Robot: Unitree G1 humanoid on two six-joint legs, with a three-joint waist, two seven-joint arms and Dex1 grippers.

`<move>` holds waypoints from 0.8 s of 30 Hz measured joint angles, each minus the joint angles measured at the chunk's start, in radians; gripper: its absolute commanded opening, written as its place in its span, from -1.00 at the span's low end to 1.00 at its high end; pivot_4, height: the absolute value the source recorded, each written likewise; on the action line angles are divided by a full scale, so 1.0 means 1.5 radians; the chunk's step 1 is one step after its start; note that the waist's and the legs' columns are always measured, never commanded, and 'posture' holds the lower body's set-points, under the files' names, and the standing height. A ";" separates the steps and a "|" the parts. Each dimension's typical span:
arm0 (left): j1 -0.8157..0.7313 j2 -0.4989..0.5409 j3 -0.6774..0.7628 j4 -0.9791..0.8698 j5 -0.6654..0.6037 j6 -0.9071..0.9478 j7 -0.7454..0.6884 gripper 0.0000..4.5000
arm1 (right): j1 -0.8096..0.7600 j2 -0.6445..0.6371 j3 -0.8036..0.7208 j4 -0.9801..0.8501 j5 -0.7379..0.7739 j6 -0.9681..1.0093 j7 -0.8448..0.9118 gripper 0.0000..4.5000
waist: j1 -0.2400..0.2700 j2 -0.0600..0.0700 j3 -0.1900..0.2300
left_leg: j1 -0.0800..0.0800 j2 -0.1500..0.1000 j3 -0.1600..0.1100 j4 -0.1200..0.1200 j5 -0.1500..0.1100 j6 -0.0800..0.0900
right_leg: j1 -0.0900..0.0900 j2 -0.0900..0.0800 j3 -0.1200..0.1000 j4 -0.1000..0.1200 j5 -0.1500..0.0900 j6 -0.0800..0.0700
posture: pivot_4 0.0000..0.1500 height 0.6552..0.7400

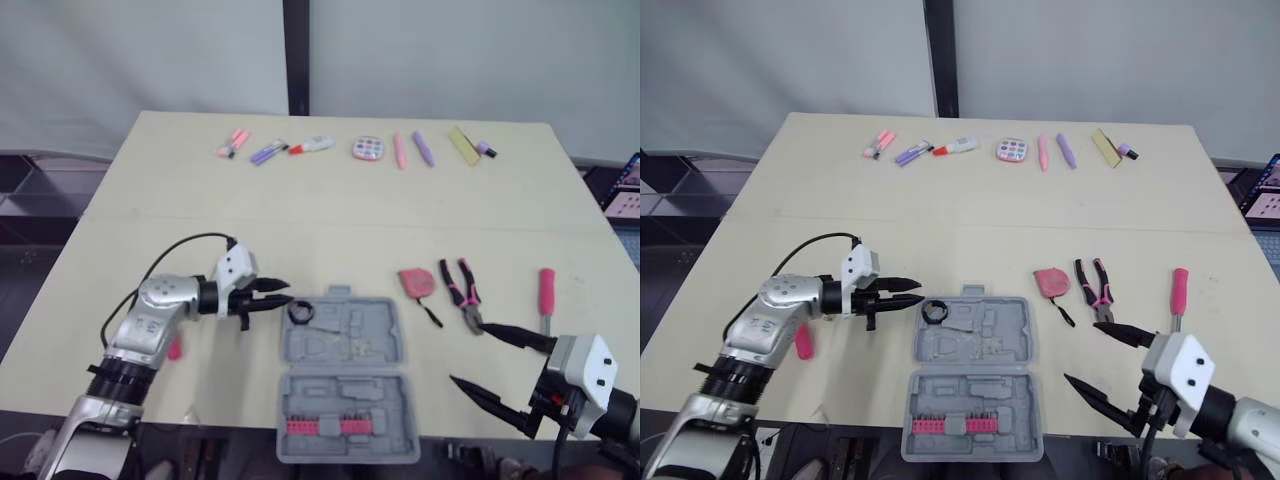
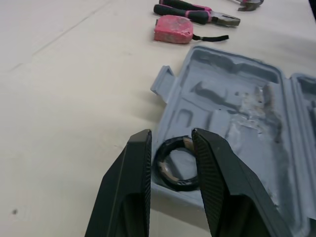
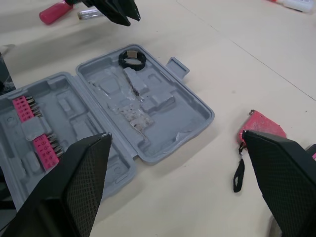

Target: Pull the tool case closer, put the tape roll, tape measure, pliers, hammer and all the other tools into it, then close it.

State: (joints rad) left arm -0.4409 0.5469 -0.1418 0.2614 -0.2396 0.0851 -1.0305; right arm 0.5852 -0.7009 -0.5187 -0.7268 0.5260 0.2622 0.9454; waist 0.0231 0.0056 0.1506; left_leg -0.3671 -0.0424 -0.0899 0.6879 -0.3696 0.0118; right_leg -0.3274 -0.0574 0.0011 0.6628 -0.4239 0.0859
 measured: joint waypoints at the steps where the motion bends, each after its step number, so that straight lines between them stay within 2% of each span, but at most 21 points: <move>1: -0.002 -0.007 -0.003 0.014 0.006 -0.019 -0.003 -0.37 | 0.002 0.002 0.000 -0.001 0.000 0.000 0.000 1.00 | 0.000 0.000 0.000 | 0.000 0.000 0.000 0.000 0.000 0.000 | 0.000 0.000 0.000 0.000 0.000 0.000 | 1.00 0.85; 8: -0.013 -0.041 -0.019 0.074 0.027 -0.089 -0.031 -0.37 | 0.009 0.007 0.000 -0.008 -0.012 -0.001 -0.004 1.00 | -0.002 0.000 0.000 | 0.000 0.000 0.000 0.000 0.000 0.000 | 0.000 0.000 -0.001 0.001 0.000 0.000 | 1.00 0.85; 24: -0.035 -0.088 -0.024 0.176 0.091 -0.172 -0.012 -0.37 | 0.008 0.010 0.000 -0.012 -0.014 -0.001 -0.015 1.00 | -0.002 0.000 0.000 | 0.000 0.000 0.000 0.000 0.000 0.000 | 0.000 0.000 -0.002 0.001 0.000 0.000 | 1.00 0.85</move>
State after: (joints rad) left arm -0.4934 0.4154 -0.1784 0.5254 -0.1025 -0.1733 -1.0487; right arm 0.5972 -0.6854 -0.5186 -0.7442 0.5051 0.2612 0.9235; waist 0.0204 0.0056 0.1506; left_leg -0.3665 -0.0427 -0.0899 0.6882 -0.3696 0.0118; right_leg -0.3275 -0.0578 -0.0016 0.6645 -0.4238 0.0861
